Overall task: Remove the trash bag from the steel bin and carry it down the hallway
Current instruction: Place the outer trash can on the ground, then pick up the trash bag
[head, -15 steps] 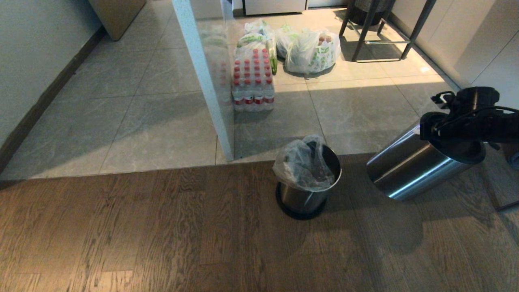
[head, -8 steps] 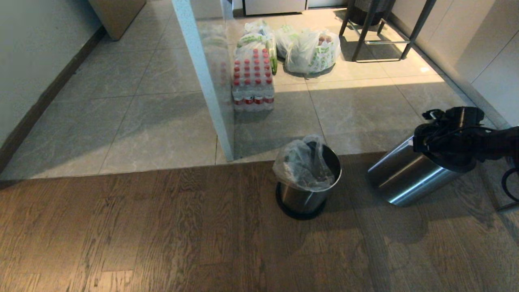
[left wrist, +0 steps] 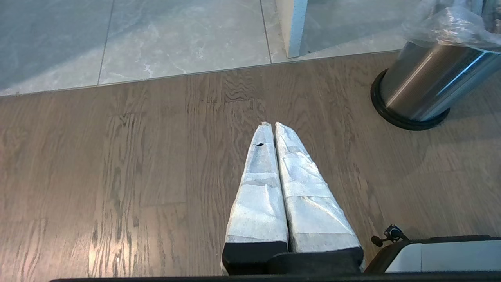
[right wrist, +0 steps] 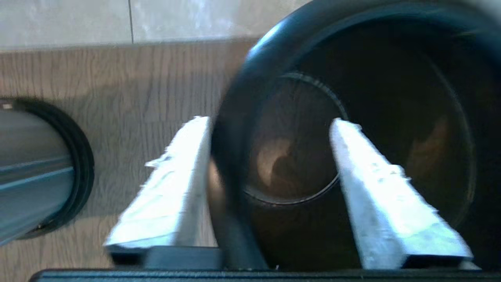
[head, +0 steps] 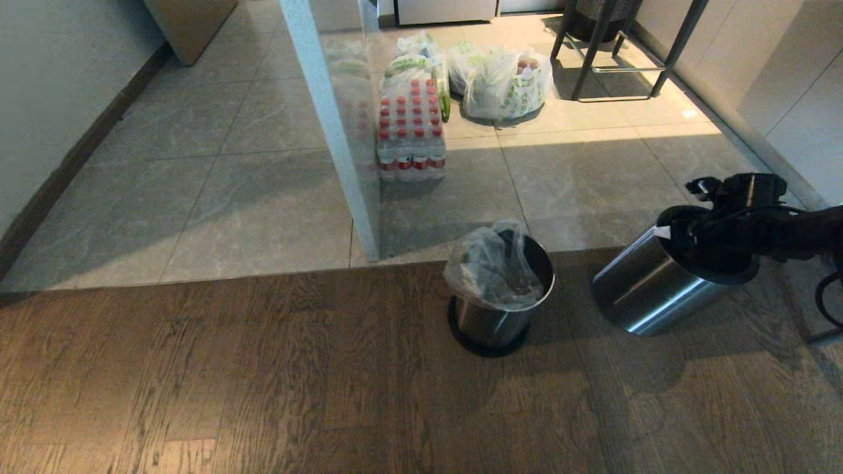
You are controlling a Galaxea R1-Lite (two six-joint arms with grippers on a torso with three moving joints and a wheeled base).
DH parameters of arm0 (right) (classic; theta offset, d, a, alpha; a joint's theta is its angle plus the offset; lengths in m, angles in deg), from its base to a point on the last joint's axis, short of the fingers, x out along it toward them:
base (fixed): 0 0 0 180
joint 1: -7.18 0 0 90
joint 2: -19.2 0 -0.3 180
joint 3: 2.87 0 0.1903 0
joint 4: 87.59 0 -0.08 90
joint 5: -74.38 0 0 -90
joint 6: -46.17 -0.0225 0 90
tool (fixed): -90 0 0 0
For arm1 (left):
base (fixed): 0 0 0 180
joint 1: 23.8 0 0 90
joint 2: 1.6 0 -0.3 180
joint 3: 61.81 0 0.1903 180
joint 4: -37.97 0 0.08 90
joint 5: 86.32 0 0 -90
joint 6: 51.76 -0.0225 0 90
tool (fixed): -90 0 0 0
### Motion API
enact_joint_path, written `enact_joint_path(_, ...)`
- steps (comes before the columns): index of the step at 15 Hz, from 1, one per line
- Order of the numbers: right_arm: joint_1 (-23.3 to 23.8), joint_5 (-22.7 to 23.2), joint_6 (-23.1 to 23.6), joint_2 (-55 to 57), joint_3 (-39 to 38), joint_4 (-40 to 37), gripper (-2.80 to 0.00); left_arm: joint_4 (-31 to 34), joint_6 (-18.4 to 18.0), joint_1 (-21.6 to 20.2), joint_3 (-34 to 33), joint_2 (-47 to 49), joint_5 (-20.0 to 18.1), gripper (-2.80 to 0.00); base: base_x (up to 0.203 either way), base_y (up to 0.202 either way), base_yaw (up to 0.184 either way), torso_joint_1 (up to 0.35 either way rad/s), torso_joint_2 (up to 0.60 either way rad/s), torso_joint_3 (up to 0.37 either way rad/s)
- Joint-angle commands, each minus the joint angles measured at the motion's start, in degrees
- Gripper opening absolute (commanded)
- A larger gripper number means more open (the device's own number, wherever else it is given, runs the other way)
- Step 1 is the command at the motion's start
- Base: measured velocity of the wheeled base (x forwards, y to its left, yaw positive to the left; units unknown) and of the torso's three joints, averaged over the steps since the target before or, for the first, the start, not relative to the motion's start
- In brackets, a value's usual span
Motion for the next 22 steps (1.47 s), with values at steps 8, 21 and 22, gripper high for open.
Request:
enact_joint_path(8, -11.33, 5.02, -4.2, -22.21, -17.8, -6.34, -2.8, 0.01, -0.02, -0.01, 0.03, 0.02, 0.0, -2.8, 0.0, 0.0, 0.0, 0.0, 0.0, 0.0)
enact_joint_path(21, -32.2, 5.87, 2.81, -19.03, -24.0, -12.19, 0.0, 0.01, -0.02, -0.01, 0.03, 0.02, 0.0, -2.8, 0.0, 0.0, 0.0, 0.0, 0.0, 0.0)
enact_joint_path(22, -32.38, 5.84, 3.51, -18.18, -23.88, -12.22, 0.0, 0.01, -0.02, -0.01, 0.03, 0.02, 0.0, -2.8, 0.0, 0.0, 0.0, 0.0, 0.0, 0.0)
